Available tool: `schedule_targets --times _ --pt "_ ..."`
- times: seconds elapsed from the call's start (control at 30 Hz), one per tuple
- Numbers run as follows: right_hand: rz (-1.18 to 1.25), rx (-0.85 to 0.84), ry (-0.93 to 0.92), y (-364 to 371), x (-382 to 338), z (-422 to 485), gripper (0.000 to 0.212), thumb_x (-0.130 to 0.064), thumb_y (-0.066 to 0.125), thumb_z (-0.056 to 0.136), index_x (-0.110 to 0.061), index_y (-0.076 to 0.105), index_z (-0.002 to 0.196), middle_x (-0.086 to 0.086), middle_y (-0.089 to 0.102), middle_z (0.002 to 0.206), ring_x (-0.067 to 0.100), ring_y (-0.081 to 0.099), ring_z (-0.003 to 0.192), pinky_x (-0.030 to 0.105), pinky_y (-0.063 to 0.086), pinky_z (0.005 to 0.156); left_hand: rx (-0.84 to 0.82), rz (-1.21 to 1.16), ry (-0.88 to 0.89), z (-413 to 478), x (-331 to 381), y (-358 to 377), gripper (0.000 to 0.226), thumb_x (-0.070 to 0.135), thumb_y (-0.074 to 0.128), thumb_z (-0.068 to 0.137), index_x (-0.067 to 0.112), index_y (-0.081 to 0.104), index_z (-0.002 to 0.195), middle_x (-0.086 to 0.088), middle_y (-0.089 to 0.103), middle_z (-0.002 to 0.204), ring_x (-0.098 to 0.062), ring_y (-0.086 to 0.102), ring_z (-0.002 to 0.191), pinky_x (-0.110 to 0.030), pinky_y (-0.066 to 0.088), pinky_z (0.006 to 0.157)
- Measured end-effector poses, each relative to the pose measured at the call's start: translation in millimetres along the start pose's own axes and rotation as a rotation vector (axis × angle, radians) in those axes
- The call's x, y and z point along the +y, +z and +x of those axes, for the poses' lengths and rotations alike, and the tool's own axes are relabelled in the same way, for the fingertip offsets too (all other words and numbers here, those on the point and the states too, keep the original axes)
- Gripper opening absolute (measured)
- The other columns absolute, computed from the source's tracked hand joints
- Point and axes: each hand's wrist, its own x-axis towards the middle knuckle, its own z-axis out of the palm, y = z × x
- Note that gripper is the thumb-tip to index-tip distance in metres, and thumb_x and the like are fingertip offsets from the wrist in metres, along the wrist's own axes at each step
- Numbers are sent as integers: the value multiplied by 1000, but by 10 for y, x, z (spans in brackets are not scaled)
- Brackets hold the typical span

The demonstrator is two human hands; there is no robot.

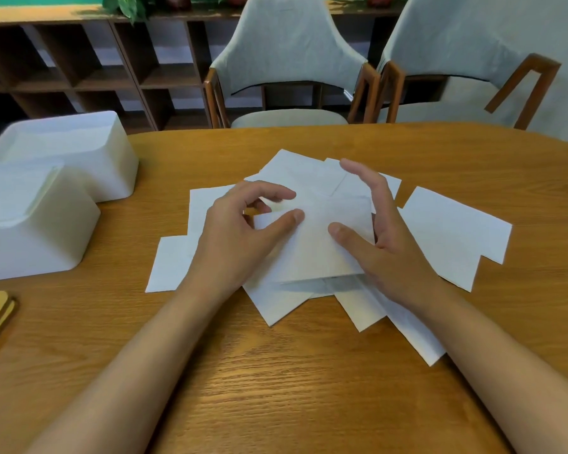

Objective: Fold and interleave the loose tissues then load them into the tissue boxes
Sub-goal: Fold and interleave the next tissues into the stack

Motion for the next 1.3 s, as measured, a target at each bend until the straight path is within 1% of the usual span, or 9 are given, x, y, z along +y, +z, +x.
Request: schedule_targets --times 0.1,0.2,0.3,0.43,0.57,0.8,1.0,1.13,1.3 --pt "32 11 -12 -33 -20 5 44 -16 58 102 -43 47 135 -34 45 135 -6 50 117 18 50 85 -54 -64 -46 31 8 -40 19 34 76 94 34 74 113 22 71 116 4 62 105 -13 41 75" --pt "47 -6 9 -49 -2 9 31 -13 57 102 -35 66 122 -28 59 125 4 55 116 20 47 83 -93 -120 -57 50 8 -71 15 25 78 93 28 78 108 21 74 109 9 59 85 -16 41 72" --pt "0 15 25 -61 10 9 26 -11 62 99 -31 75 111 -26 68 116 -5 56 115 9 42 87 -93 -79 -25 60 -5 -112 18 23 81 90 27 78 107 13 74 107 7 55 67 -11 41 69" --pt "-39 153 83 -126 50 43 25 -10 62 98 -28 78 105 -29 71 109 -12 56 111 3 38 86 -115 310 75 113 -115 -326 26 22 76 93 32 71 116 14 71 98 -3 65 90 -28 52 81" --pt "-74 212 97 -177 72 57 26 -10 61 99 -30 78 104 -33 69 107 -14 56 110 2 39 87 -268 666 27 139 -204 -480 39 43 70 87 38 66 125 15 61 119 -11 58 112 -44 50 99" --pt "-83 221 91 -139 89 53 26 -12 61 99 -32 77 103 -29 70 108 -11 56 111 2 39 84 -375 666 -9 172 -212 -509 25 38 74 90 44 69 113 19 58 102 -4 58 90 -24 47 78" --pt "-102 206 111 -124 113 50 26 -14 61 99 -35 77 102 -29 69 110 -10 55 113 2 38 83 -365 617 -12 162 -198 -536 12 35 78 90 39 73 100 15 63 94 -5 60 86 -20 43 71" --pt "-106 198 130 -108 125 50 26 -16 61 99 -37 76 101 -40 64 106 -19 49 109 0 38 79 -390 632 -55 155 -177 -520 25 44 79 85 45 68 107 19 54 107 -3 55 99 -21 42 77" --pt "-95 200 139 -103 129 45 25 -18 61 99 -37 77 101 -28 65 116 -12 50 112 1 39 77 -397 644 -110 133 -133 -516 39 40 78 79 46 62 115 18 53 108 -3 53 102 -16 40 75"
